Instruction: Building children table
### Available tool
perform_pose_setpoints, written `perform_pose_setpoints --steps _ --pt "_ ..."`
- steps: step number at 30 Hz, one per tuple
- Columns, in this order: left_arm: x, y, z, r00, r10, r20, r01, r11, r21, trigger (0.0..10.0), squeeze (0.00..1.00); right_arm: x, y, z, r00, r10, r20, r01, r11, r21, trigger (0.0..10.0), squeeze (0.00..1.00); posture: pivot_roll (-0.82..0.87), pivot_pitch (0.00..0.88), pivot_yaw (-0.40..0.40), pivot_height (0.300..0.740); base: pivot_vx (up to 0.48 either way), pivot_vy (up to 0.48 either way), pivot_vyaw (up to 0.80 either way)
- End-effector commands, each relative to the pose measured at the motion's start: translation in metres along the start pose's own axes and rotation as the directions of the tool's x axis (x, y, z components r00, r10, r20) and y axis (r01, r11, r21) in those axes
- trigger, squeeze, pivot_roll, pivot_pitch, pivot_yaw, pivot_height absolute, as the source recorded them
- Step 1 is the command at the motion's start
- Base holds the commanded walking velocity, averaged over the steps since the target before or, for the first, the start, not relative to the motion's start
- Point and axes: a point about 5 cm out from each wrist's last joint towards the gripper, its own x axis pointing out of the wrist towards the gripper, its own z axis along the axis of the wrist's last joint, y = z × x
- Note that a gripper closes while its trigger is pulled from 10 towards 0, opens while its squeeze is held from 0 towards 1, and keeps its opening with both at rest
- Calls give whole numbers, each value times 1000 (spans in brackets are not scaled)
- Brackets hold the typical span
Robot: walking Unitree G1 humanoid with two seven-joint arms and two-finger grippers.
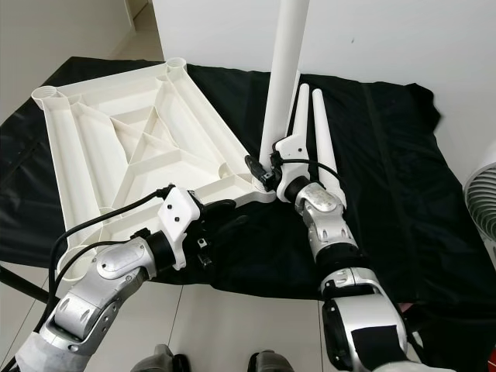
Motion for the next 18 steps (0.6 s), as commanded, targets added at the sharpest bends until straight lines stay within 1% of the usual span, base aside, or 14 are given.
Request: perform_pose_setpoints --steps 1,4,5,6,8,9,10,12,13,14,15,16,18 --pt "-1 0 -5 1000 12 -15 -12 1000 3 10000 0 -7 2 -19 996 -39 -86 41 999 22 10000 0 -55 98 32 740 0 0 0" --pt "0 0 -6 1000 16 -20 -16 1000 3 10000 0 -8 7 -20 992 -99 -79 103 993 48 10000 0 -55 98 32 740 0 0 0" --pt "0 0 -6 1000 16 -20 -16 1000 3 10000 0 -8 7 -20 992 -99 -79 103 993 48 10000 0 -55 98 32 740 0 0 0" --pt "0 0 -7 1000 16 -20 -16 1000 2 10000 0 -8 12 -20 990 -121 -77 125 990 61 10000 0 -54 86 19 740 0 0 0" --pt "0 0 -7 1000 16 -20 -16 1000 2 10000 0 -8 12 -20 990 -121 -77 125 990 61 10000 0 -54 86 19 740 0 0 0" --pt "0 -1 -7 1000 16 -19 -16 1000 1 10000 0 -9 16 -20 986 -147 -77 152 986 64 10000 0 -54 86 19 740 0 0 0" --pt "0 -1 -7 1000 16 -19 -16 1000 1 10000 0 -9 16 -20 986 -147 -77 152 986 64 10000 0 -54 86 19 740 0 0 0" --pt "0 -2 -8 1000 13 -16 -13 1000 1 10000 0 -12 27 -22 953 -288 -95 295 954 60 10000 0 -51 77 8 740 0 0 0" --pt "0 -2 -8 1000 13 -16 -13 1000 1 10000 0 -12 27 -22 953 -288 -95 295 954 60 10000 0 -51 77 8 740 0 0 0" --pt "0 -3 -8 1000 12 -14 -12 1000 1 10000 0 -15 34 -22 929 -355 -102 362 931 54 10000 0 -51 77 8 740 0 0 0" --pt "0 -3 -8 1000 11 -13 -11 1000 1 10000 0 -17 38 -22 912 -395 -106 402 914 51 10000 0 -51 77 8 740 0 0 0" --pt "0 -3 -8 1000 11 -13 -11 1000 1 10000 0 -17 38 -22 912 -395 -106 402 914 51 10000 0 -51 77 8 740 0 0 0" --pt "1 -3 -8 1000 10 -10 -10 1000 2 10000 0 -20 46 -22 890 -443 -108 450 891 56 10000 0 -50 77 5 740 0 0 0"
